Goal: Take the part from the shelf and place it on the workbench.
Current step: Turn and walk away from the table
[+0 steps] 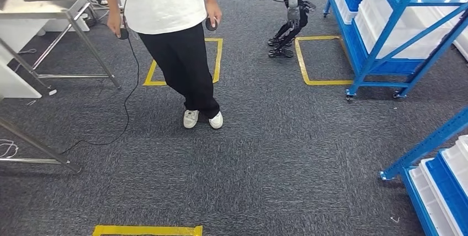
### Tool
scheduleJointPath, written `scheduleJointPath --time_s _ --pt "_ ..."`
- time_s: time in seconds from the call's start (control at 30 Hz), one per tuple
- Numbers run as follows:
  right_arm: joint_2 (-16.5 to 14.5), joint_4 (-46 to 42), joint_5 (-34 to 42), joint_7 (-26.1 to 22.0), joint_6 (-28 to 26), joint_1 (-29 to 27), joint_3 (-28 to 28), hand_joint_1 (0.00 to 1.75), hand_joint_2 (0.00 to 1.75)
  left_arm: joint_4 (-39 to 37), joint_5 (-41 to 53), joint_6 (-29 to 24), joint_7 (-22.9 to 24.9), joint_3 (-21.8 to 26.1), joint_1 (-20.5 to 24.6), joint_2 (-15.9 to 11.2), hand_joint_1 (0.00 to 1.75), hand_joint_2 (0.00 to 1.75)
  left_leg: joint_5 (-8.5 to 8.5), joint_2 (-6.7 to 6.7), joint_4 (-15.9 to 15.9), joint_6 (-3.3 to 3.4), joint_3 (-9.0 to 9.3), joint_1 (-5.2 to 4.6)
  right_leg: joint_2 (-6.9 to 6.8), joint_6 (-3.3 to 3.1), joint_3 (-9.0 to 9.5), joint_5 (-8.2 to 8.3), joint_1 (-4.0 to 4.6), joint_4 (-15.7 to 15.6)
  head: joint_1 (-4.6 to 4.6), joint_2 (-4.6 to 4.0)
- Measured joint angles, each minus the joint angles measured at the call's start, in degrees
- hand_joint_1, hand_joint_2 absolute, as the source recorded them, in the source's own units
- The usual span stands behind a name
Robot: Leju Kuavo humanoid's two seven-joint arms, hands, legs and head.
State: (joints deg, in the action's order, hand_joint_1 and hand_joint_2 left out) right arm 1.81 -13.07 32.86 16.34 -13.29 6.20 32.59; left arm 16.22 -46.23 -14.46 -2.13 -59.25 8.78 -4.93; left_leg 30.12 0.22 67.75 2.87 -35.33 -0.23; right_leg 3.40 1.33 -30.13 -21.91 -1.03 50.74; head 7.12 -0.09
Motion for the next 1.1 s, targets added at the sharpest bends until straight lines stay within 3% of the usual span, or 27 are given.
scheduleJointPath --time_s 0.07,0.13,0.17,0.23,0.3,0.37,0.43,0.47,0.5,0.53,0.6,0.63,0.67,0.73,0.8,0.9,0.93,0.97,1.0,1.03,1.1 --pt "-0.05 0.0 0.03 -0.03 0.0 -0.02 0.14 0.0 0.0 0.0 -0.01 0.03 -0.01 -0.03 0.17 -0.01 0.0 0.0 -4.53 -2.11 -9.06 0.93 4.19 -0.46 1.58 0.12 -0.09 0.26 -0.14 -0.01 0.01 0.0" --pt "-0.14 0.0 0.05 -0.04 -0.04 0.01 0.19 0.0 0.0 0.0 -0.02 0.03 -0.01 -0.04 0.32 -0.06 0.0 0.0 -7.07 -4.54 -15.97 1.56 7.31 -0.84 3.01 0.52 -0.46 0.57 -0.3 0.06 0.02 0.0" --pt "-0.17 0.0 0.08 -0.04 -0.08 -0.05 0.21 0.0 0.0 0.0 -0.02 0.04 -0.01 -0.04 0.36 -0.09 0.0 0.0 -7.32 -5.05 -17.25 1.67 7.81 -0.97 3.69 0.82 -0.72 0.76 -0.38 0.03 0.03 0.0" --pt "-0.1 0.02 0.16 -0.03 -0.23 -0.29 0.25 0.0 0.0 0.0 -0.02 0.08 -0.01 -0.06 0.52 -0.05 0.0 0.0 -7.55 -4.03 -18.06 1.65 8.06 -0.87 4.66 1.46 -1.15 1.06 -0.51 -0.06 0.03 0.0" --pt "0.03 0.05 0.28 0.0 -0.36 -0.42 0.32 0.0 0.0 0.0 -0.02 0.1 -0.01 -0.09 0.7 0.05 0.0 0.0 -8.16 -2.65 -18.88 1.74 8.43 -0.6 2.25 1.79 -2.27 -0.58 -0.16 2.1 -0.02 0.0" --pt "0.1 0.07 0.48 0.05 -0.44 -0.25 0.48 0.0 0.0 0.0 -0.02 0.1 -0.01 -0.13 0.62 0.1 0.0 0.0 -8.48 -0.96 -19.24 1.84 8.55 -0.56 -1.41 2.0 -5.48 -4.83 0.2 9.31 -0.05 0.0" --pt "0.11 0.07 0.6 0.08 -0.49 -0.09 0.63 0.0 0.0 0.0 -0.03 0.1 -0.01 -0.17 0.3 0.1 0.0 0.0 -8.5 0.97 -19.22 1.87 8.37 -0.56 -2.53 2.41 -8.85 -8.09 0.1 16.96 -0.03 0.0" --pt "0.13 0.07 0.6 0.1 -0.5 -0.08 0.67 0.0 0.0 0.0 -0.03 0.13 -0.01 -0.2 0.21 0.11 0.0 0.0 -8.51 1.85 -19.21 1.85 8.28 -0.5 -2.73 2.63 -9.24 -8.2 -0.03 18.19 -0.01 0.0" --pt "0.19 0.07 0.6 0.11 -0.5 -0.1 0.68 0.0 0.0 0.0 -0.03 0.17 -0.01 -0.21 0.18 0.18 0.0 0.0 -8.51 2.62 -19.19 1.8 8.22 -0.41 -2.99 2.85 -8.3 -7.21 -0.16 16.9 -0.01 0.0" --pt "0.25 0.07 0.6 0.12 -0.5 -0.11 0.69 0.0 0.0 0.0 -0.03 0.21 -0.01 -0.21 0.21 0.26 0.0 0.0 -8.48 3.31 -19.14 1.68 8.22 -0.28 -3.61 3.06 -6.19 -5.48 -0.31 13.41 0.0 0.0" --pt "0.35 0.07 0.6 0.14 -0.5 -0.09 0.7 0.0 0.0 0.0 -0.02 0.27 -0.01 -0.22 0.24 0.39 0.0 0.0 -8.24 4.49 -18.73 1.08 8.14 -0.34 -6.28 3.23 -1.03 -2.24 -0.42 4.6 0.04 0.0" --pt "0.37 0.07 0.6 0.14 -0.5 -0.05 0.7 0.0 0.0 0.0 -0.03 0.27 -0.01 -0.23 0.23 0.42 0.0 0.0 -8.14 5.05 -18.5 0.67 8.02 -0.43 -7.19 2.98 0.47 -1.35 -0.38 1.73 0.08 0.0" --pt "0.37 0.08 0.6 0.14 -0.51 -0.07 0.72 0.0 0.0 0.0 -0.03 0.27 0.0 -0.23 0.23 0.43 0.0 0.0 -8.07 5.65 -18.27 0.31 7.86 -0.59 -7.56 2.61 1.04 -1.02 -0.31 0.35 0.14 0.0" --pt "0.42 0.09 0.61 0.14 -0.51 -0.18 0.74 0.0 0.0 0.0 -0.02 0.28 0.01 -0.24 0.37 0.48 0.0 0.0 -7.97 6.8 -18.06 -0.25 7.71 -0.53 -6.22 1.57 0.66 -0.77 -0.17 0.1 0.19 0.0" --pt "0.46 0.09 0.63 0.14 -0.5 -0.19 0.81 0.0 0.0 0.0 -0.01 0.3 0.01 -0.25 0.66 0.53 0.0 0.0 -6.19 5.48 -15.77 -0.79 6.87 -0.1 -5.03 0.79 0.56 -0.51 -0.19 -0.03 0.19 -0.01" --pt "0.5 0.09 0.72 0.14 -0.5 0.11 0.99 0.0 0.0 0.0 -0.01 0.3 0.19 -0.28 0.61 0.56 0.0 0.0 -0.18 1.58 -3.81 -1.29 1.72 0.29 -3.22 0.01 0.26 -0.12 -0.13 -0.1 0.18 -0.01" --pt "0.5 0.09 0.74 0.14 -0.5 0.13 1.03 0.0 0.0 0.0 -0.01 0.3 0.27 -0.3 0.42 0.56 0.0 0.0 1.06 1.04 -0.08 -1.31 0.0 0.28 -2.44 -0.19 0.13 0.02 -0.05 -0.1 0.18 0.0" --pt "0.5 0.09 0.77 0.14 -0.5 0.12 1.06 0.0 0.0 0.0 -0.01 0.3 0.32 -0.32 0.25 0.56 0.0 0.0 1.26 0.7 1.71 -1.25 -0.88 0.27 -1.6 -0.33 0.02 0.14 0.04 -0.1 0.18 0.0" --pt "0.5 0.09 0.82 0.14 -0.5 0.11 1.08 0.0 0.0 0.0 0.0 0.3 0.34 -0.33 0.14 0.57 0.0 0.0 0.31 0.43 0.95 -1.07 -0.57 0.22 -0.78 -0.41 -0.05 0.27 0.12 -0.1 0.18 0.0" --pt "0.5 0.09 0.89 0.14 -0.5 0.09 1.1 0.0 0.0 0.0 0.0 0.3 0.36 -0.34 0.16 0.57 0.0 0.0 -1.49 0.01 -2.1 -0.76 0.85 0.17 0.02 -0.43 -0.08 0.42 0.15 -0.11 0.18 0.0" --pt "0.44 0.09 1.08 0.14 -0.5 0.09 1.21 0.0 0.0 0.0 0.0 0.3 0.36 -0.35 0.36 0.56 0.0 0.0 -5.52 -2.59 -11.13 0.19 5.13 -0.11 1.47 -0.22 -0.24 0.67 0.09 -0.08 0.19 0.0"
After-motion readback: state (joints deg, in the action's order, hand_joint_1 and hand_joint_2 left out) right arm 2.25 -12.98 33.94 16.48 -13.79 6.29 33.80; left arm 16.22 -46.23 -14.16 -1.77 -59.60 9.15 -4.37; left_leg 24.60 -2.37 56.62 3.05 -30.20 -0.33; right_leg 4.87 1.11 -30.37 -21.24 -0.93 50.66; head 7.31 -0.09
